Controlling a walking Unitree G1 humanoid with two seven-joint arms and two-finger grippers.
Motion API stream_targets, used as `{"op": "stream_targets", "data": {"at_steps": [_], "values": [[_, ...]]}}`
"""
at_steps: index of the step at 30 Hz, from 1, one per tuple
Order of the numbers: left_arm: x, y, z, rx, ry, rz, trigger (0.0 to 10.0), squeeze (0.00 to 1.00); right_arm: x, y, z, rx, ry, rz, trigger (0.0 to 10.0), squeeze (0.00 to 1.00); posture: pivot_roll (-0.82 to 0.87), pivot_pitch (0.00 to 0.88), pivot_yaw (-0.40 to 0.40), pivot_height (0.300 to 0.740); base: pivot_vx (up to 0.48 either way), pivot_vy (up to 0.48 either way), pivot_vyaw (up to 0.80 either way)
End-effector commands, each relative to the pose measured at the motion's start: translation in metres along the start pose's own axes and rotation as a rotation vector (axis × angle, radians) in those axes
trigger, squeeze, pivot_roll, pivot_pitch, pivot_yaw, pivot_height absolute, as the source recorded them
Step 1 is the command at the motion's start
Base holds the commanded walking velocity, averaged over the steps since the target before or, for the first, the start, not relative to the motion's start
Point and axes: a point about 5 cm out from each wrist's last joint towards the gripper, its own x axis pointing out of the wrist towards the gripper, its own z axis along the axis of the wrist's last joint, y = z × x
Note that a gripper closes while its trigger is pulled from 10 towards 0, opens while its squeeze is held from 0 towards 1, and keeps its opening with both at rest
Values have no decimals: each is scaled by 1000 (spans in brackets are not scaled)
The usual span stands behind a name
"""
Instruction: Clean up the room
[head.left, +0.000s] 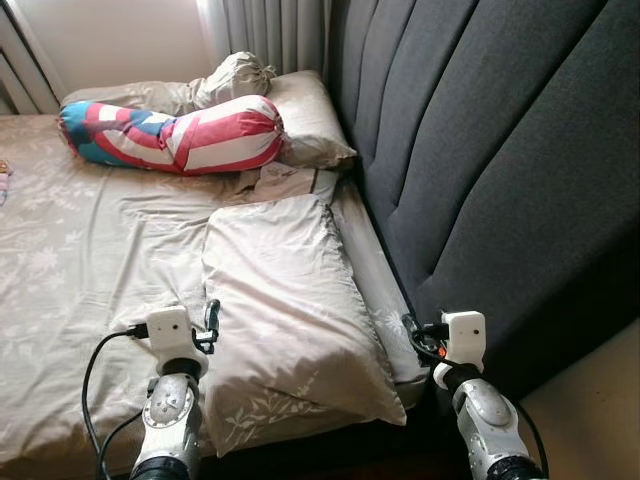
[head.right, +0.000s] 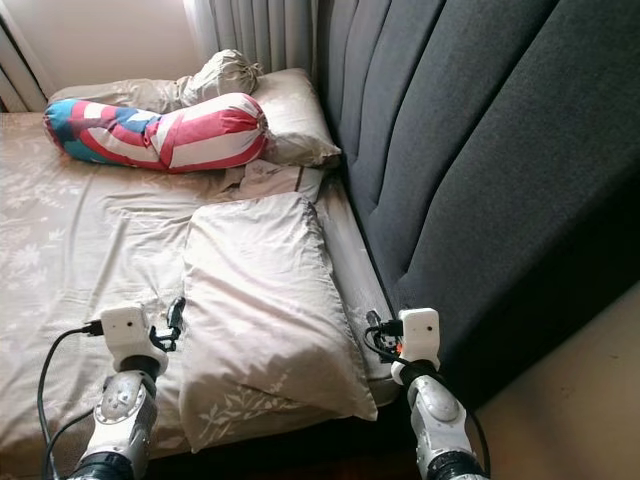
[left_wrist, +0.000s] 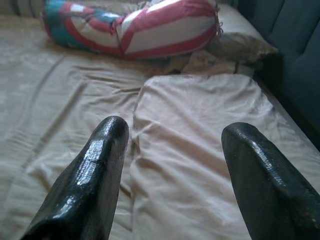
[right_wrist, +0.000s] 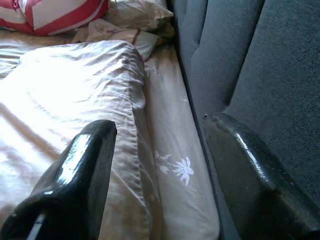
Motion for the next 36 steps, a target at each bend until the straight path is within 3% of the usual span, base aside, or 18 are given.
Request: {"op": "stream_targets", "data": {"at_steps": [1,11,19,28,36], "values": [[-3,2,-1,12,8,-22,10000,0,-1,-1,1,-3,-19,-14,10000,0,-33,0,-22,740,0,0,800],[-8,-9,-3,15,21,-77,10000,0,-11,-3,-9,27,-15,-59,10000,0,-35,0,-6,740,0,0,774],[-23,-10,-9,-2,42,-99,10000,0,-12,0,-6,26,-37,-34,10000,0,-57,25,-25,740,0,0,0],[-24,-22,-11,-16,60,-137,10000,0,-18,0,-10,30,-44,-46,10000,0,-61,10,-36,740,0,0,0],[-29,-20,-10,-22,61,-133,10000,0,-20,4,-11,26,-34,-18,10000,0,-59,13,-47,740,0,0,0]]}}
